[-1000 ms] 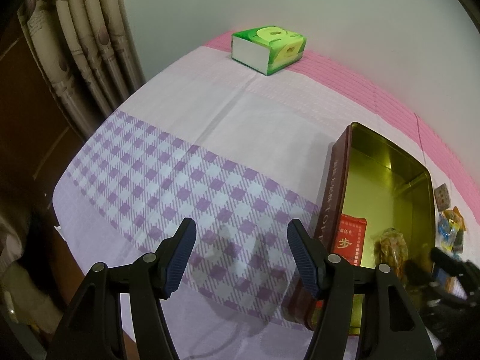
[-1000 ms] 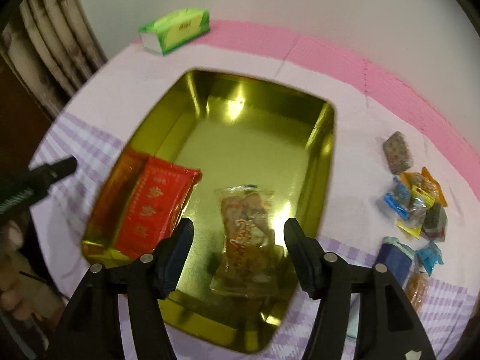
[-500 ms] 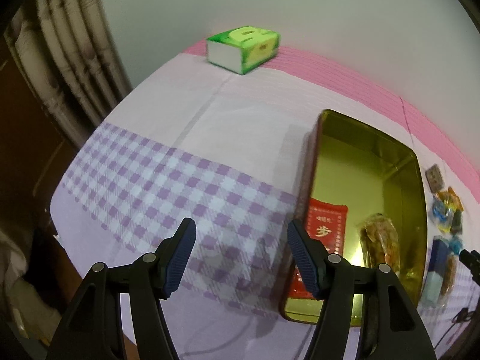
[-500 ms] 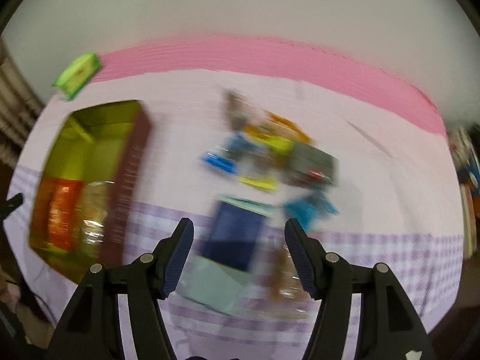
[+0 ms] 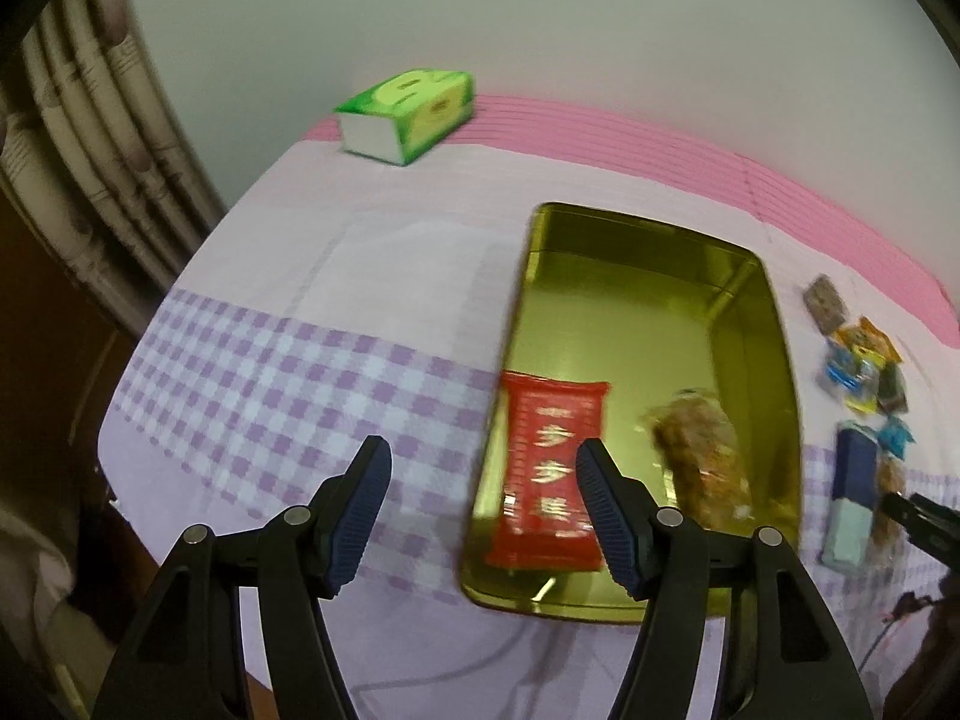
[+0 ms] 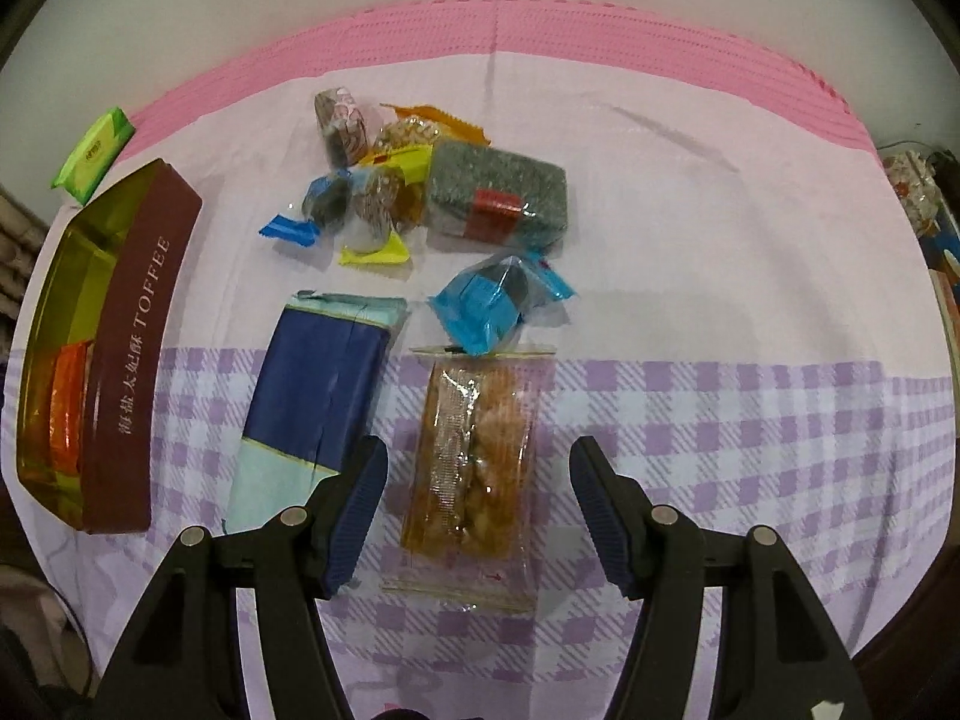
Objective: Organize snacks
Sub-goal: 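Grasp a second crispy-cake bag with the right gripper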
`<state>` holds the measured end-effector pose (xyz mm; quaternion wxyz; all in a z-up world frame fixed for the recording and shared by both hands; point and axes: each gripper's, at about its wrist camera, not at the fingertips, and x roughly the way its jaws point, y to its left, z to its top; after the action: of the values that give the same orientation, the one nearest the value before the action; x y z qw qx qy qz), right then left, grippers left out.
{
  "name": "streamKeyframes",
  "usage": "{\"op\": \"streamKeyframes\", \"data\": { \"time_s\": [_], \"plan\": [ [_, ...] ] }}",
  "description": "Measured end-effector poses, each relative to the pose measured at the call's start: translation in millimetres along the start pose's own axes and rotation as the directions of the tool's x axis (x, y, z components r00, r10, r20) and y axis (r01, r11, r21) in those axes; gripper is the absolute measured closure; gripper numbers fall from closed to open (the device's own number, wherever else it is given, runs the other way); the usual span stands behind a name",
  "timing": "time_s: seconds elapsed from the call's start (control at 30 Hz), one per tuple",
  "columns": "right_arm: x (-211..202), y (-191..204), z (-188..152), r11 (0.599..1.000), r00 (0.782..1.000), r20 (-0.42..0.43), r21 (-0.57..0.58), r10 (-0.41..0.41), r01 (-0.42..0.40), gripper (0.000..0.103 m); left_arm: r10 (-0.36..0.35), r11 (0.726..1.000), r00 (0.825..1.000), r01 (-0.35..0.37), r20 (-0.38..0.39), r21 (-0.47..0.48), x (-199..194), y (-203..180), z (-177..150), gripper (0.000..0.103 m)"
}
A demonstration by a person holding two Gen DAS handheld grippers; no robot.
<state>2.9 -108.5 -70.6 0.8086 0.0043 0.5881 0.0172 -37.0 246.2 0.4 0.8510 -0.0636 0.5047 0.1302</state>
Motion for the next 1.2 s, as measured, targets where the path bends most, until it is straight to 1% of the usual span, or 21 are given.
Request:
{"op": "streamKeyframes", "data": {
  "time_s": [0.1,0.17,0.3,0.4,0.43,0.57,0.67,0.77,0.93,1.1,1.2],
  "plan": [
    [7,5,-1,1.0,1.0,-0.005,0.008,0.01,-0.01,0.046,-0.016,1.0,1.0,0.016,-0.002,0.026,-4,-17,0,0.038],
    [11,4,-2,1.0,1.0,-0.009,0.008,0.013,-0.013,0.05,-0.027,0.999,1.0,0.027,-0.001,0.041,-7,-29,0,0.038],
    [17,4,-3,1.0,1.0,0.002,-0.018,0.009,-0.009,0.053,-0.062,0.994,0.998,0.063,-0.013,0.093,-10,-59,2,0.038],
    [18,7,-5,0.999,1.0,0.017,-0.038,0.002,-0.002,0.056,-0.078,0.988,0.997,0.081,-0.021,0.135,-10,-82,2,0.038],
    [19,9,-5,0.999,1.0,0.023,-0.049,-0.002,0.003,0.06,-0.087,0.985,0.996,0.09,-0.026,0.148,-10,-90,2,0.038],
    [18,10,-10,0.998,0.999,0.036,-0.055,0.006,-0.004,0.066,-0.121,0.971,0.991,0.129,-0.049,0.204,-9,-124,0,0.038],
    [18,3,-12,0.999,0.999,0.038,-0.046,0.019,-0.018,0.068,-0.158,0.959,0.985,0.17,-0.071,0.227,-8,-145,-3,0.038],
    [18,-12,-12,0.999,0.999,0.044,-0.037,0.011,-0.01,0.068,-0.187,0.943,0.976,0.21,-0.109,0.26,-4,-170,-9,0.038],
    [16,-37,-16,1.0,0.998,0.057,-0.008,-0.017,0.018,0.068,-0.207,0.915,0.967,0.246,-0.15,0.321,0,-202,-17,0.038],
    [17,-62,-17,0.999,0.997,0.062,0.029,-0.038,0.037,0.068,-0.228,0.89,0.952,0.29,-0.206,0.353,10,-231,-22,0.038],
    [14,-74,-17,0.998,0.996,0.068,0.047,-0.049,0.046,0.068,-0.228,0.878,0.947,0.301,-0.226,0.374,15,-247,-26,0.038]
  ]
}}
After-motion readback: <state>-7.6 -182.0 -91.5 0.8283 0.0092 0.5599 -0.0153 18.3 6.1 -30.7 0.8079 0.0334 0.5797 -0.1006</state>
